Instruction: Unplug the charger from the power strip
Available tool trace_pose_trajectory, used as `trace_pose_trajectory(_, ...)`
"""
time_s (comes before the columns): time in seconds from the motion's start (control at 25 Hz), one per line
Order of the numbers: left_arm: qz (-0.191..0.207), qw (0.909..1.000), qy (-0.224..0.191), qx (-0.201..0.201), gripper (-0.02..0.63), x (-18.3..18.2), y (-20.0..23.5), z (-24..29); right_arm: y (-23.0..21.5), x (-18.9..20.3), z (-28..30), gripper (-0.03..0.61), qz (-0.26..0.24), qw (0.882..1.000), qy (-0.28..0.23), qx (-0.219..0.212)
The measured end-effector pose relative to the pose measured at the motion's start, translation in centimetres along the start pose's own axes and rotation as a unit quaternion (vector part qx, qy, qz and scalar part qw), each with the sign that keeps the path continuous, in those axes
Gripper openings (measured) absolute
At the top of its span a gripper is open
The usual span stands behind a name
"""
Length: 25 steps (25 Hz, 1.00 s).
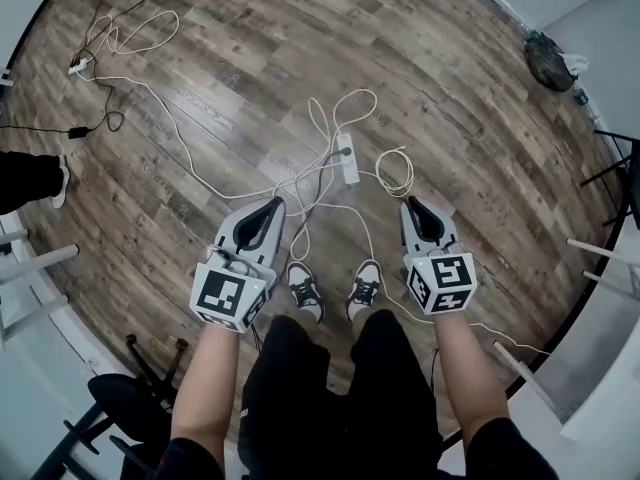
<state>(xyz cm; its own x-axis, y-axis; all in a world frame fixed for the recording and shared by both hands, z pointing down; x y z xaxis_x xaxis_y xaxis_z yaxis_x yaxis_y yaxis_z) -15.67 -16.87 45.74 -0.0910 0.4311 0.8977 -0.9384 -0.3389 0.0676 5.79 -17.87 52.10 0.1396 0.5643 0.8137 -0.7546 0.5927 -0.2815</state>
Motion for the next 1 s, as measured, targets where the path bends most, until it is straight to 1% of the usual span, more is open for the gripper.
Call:
trace_pose_trajectory(0.04,0.005,1.0,0.003,0.004,0.02,2.1,-0.2,1.5,-1.0,2.1,1.4,0.04,0.006,1.0,0.005,-0.004)
trace_pose_trajectory(0.12,0.015,0.9997,0.01,0.015,0.02,6.2,-0.4,4.3,-2.4,6.5,4.2,0.107,0.021,0.999,0.02,-0.019)
trace_pose_trajectory(0.16,0.019,0.9995,0.013,0.022,0.02,8.2,-0.4,5.7,-3.0,8.7,5.6,0.118,0.024,0.999,0.026,-0.026)
trace_pose_trajectory(0.24,0.023,0.999,0.018,0.034,0.02,12.2,-0.4,8.5,-3.9,12.8,8.4,0.118,0.021,0.999,0.037,-0.035)
trace_pose_trajectory(0.4,0.01,0.9982,0.03,0.05,0.02,19.2,-0.5,13.8,-5.6,21.5,14.4,0.118,0.007,0.996,0.068,-0.055)
trace_pose_trajectory(0.56,0.03,0.995,0.031,0.09,0.02,25.0,-1.7,18.6,-7.8,29.1,19.5,0.118,0.014,0.994,0.09,-0.065)
trace_pose_trajectory(0.68,0.052,0.992,0.032,0.111,0.02,29.1,-1.9,22.0,-9.4,33.3,23.5,0.12,0.009,0.993,0.096,-0.066)
trace_pose_trajectory(0.76,0.057,0.99,0.036,0.124,0.02,31.8,-1.7,24.5,-10.7,35.7,26.1,0.128,0.009,0.993,0.102,-0.065)
trace_pose_trajectory(0.92,0.026,0.9871,0.062,0.145,0.02,36.2,-1.1,29.7,-13.4,39.7,30.5,0.147,0.018,0.993,0.107,-0.056)
trace_pose_trajectory(1.0,0.027,0.9857,0.066,0.153,0.02,37.7,-1.1,32.1,-14.7,41.3,32.2,0.159,0.014,0.992,0.111,-0.051)
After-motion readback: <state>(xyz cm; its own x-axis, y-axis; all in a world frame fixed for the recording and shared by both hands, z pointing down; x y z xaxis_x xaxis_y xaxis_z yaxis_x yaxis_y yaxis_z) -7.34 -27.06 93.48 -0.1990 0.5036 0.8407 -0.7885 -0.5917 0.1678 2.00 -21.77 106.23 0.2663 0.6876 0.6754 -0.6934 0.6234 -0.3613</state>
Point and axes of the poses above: the fingertips, and each gripper's own axes: z forward along the fingers, y to its left, x out of its underside, the point moved 1 cm from there along -z, backward along the fingers, and after that the axes turned 13 degrees about -x, right-handed, at the moved point
